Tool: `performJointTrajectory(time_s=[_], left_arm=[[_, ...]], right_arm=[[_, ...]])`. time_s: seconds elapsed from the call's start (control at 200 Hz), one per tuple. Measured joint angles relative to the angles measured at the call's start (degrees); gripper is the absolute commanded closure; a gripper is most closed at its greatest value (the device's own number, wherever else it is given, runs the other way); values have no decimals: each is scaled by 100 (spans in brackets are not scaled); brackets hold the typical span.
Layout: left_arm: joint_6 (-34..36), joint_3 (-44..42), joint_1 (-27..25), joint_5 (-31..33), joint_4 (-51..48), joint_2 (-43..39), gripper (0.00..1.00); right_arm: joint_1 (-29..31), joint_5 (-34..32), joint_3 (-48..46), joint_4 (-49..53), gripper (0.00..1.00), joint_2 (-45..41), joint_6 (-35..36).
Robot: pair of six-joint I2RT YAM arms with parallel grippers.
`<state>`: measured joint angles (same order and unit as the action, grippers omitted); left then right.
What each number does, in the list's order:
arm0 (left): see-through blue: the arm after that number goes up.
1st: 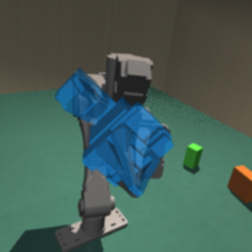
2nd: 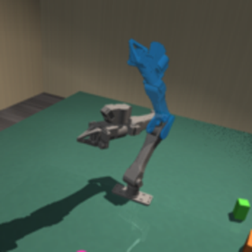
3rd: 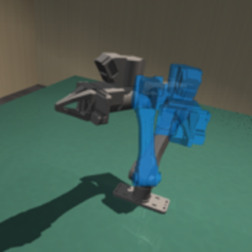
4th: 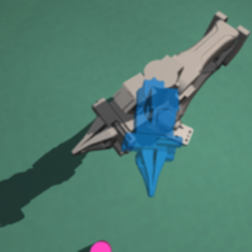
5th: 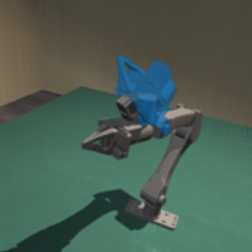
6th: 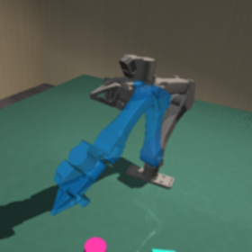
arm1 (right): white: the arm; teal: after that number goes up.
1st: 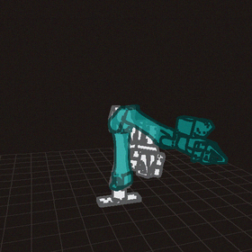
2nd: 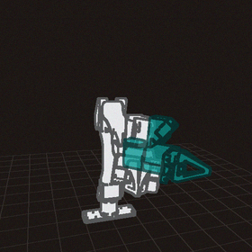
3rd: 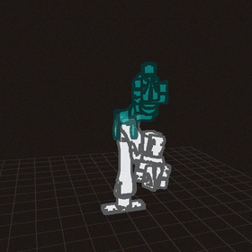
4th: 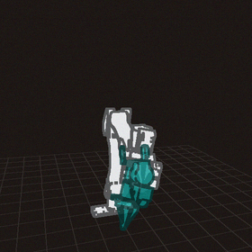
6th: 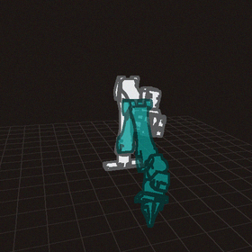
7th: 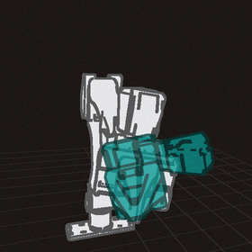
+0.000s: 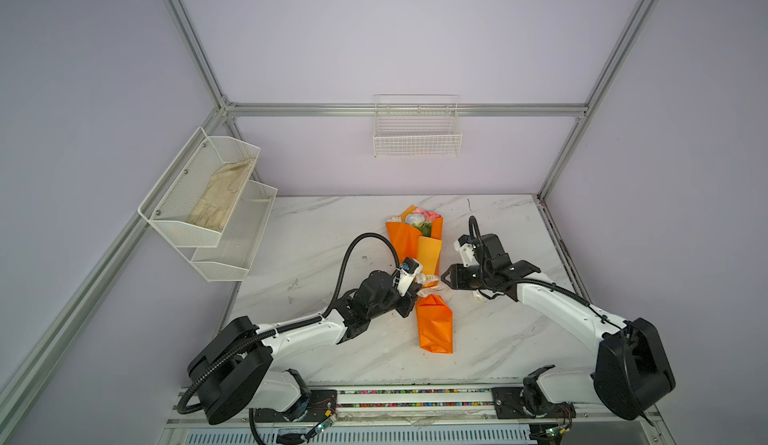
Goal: Tie the bouquet of fake flowers
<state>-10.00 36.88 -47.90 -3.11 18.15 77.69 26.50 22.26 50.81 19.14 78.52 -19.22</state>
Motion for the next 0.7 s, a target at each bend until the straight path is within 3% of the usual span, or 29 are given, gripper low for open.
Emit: performJointTrajectory(time_s=[0.195,0.52,0.595,0.7], left_arm=[[-435,-186,4,186,203,-31,98],[-1019,-446,15,409,365,-33,95],[-1091,-501,22,407,402,-33,94],[-1200,-507,24,407,444,0,94]], right_arm=[[96,380,-68,-428,57,350,223],[166,-94,-68,-614,57,793,612],[181,-177,-68,-743,60,793,688],[208,-190,-68,-949,74,793,789]])
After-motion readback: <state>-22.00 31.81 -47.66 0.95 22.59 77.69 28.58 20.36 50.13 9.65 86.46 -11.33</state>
